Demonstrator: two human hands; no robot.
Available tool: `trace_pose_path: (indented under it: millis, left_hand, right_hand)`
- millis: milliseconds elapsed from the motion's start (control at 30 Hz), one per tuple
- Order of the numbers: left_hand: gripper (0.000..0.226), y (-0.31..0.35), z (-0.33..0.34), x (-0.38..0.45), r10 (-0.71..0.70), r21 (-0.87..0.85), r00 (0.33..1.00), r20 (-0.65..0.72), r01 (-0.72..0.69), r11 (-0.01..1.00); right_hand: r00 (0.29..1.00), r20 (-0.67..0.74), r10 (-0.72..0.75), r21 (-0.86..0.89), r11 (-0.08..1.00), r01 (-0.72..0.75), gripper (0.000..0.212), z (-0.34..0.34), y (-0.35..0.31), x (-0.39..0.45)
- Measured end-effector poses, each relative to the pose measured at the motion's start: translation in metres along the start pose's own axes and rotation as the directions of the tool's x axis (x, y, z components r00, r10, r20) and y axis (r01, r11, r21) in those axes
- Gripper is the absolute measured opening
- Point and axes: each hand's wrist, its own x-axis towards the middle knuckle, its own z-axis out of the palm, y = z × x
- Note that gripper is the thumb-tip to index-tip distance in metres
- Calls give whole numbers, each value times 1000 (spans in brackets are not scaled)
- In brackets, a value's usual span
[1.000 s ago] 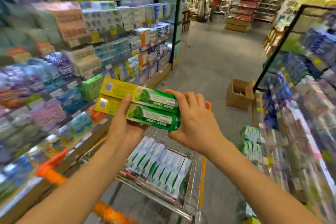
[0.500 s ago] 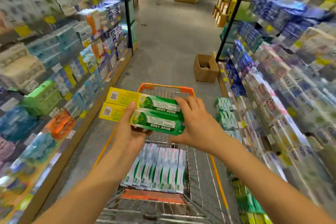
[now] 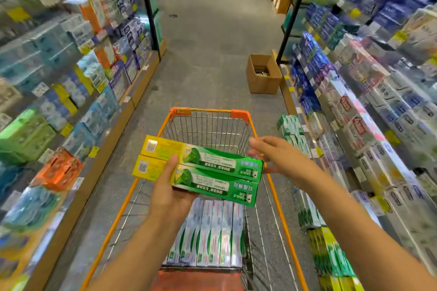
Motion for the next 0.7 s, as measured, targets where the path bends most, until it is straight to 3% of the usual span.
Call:
trace_pose_path:
  millis: [67, 133, 267, 400, 467, 567, 700]
  left_hand:
    - [42, -5, -3, 12, -25, -8, 1000, 1, 25, 1000]
    - [38, -9, -5, 23, -46, -24, 999, -15, 46, 999]
    - [41, -19, -11, 46, -82, 8, 996, -40, 83, 997]
    - [52, -29, -21, 65, -150, 68, 988, -41, 152, 986]
    - [52, -33, -30, 76, -156, 132, 988, -17, 157, 979]
    - [42, -35, -45, 94, -146, 284, 989, -15, 145, 948]
    - [34, -27, -75, 114, -84, 443, 984, -159, 147, 884]
  right_hand:
    - [993, 88, 80, 16, 997, -82, 38, 3, 5, 13]
    - [986, 122, 109, -86, 991, -99, 48, 10, 11, 26]
    - [981, 142, 134, -489, 871, -48, 68, 22, 9, 55]
    - [962, 244, 126, -593, 804, 45, 72, 45, 5, 91]
    - [940, 310, 145, -567, 822, 60, 73, 61, 18, 110]
    - [929, 340, 148, -409, 912, 5, 50, 73, 52, 128]
    - [955, 223, 196, -107, 979, -176, 18, 73, 109, 146]
